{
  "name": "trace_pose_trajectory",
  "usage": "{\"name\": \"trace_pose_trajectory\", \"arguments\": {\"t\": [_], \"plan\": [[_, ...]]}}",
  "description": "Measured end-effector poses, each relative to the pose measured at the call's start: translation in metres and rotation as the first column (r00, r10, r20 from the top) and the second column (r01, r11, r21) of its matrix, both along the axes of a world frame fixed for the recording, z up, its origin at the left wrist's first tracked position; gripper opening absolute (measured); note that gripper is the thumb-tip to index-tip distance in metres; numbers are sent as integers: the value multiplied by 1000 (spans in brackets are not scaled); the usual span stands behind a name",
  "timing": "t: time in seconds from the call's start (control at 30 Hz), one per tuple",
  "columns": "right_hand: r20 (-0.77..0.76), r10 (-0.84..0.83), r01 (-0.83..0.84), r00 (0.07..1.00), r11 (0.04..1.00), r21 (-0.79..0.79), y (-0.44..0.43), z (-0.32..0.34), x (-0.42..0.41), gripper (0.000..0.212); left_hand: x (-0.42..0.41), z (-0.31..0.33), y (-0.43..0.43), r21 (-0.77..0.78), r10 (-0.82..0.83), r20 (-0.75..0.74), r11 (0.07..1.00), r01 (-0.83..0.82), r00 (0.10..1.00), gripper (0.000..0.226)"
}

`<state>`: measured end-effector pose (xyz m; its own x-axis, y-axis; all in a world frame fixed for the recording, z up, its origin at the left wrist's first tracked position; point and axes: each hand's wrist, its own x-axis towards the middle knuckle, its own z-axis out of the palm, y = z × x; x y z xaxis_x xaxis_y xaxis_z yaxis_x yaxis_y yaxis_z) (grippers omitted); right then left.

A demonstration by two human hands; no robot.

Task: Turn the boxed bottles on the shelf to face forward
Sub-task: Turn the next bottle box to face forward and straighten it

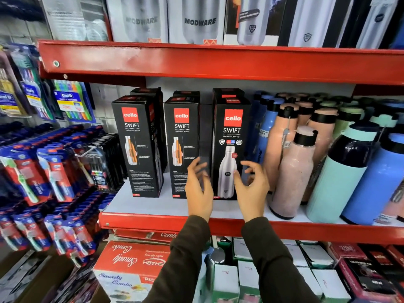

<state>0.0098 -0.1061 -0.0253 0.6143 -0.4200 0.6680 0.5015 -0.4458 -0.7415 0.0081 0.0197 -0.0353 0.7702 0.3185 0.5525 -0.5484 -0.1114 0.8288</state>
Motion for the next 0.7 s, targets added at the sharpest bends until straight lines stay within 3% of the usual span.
{"name": "trace_pose_trajectory", "arguments": {"t": [0.13, 0.27, 0.37, 0.5, 0.6, 0.7], "plan": [[17, 118, -118, 993, 993, -33, 34, 7, -6, 25, -4, 9, 26, 40, 115, 126, 992, -121, 985, 42], [-169, 314, -326, 934, 944, -52, 68, -6, -3, 45, 1, 5, 52, 67, 237, 93, 967, -244, 967, 44], [-338, 354, -383, 872, 923, -21, 86, -17, 6, 55, 6, -3, 73, 43, 42, -54, 998, -40, 998, 53], [-456, 352, -401, 817, 916, -11, 104, -22, 14, 61, 15, -9, 93, -112, -226, -297, 973, 201, 928, 56], [-439, 343, -381, 830, 925, 1, 111, -26, 14, 65, 19, -12, 103, -187, -360, -320, 931, 314, 876, 66], [-407, 334, -361, 850, 932, 10, 115, -27, 12, 69, 18, -12, 112, -180, -388, -315, 921, 347, 866, 59]]}}
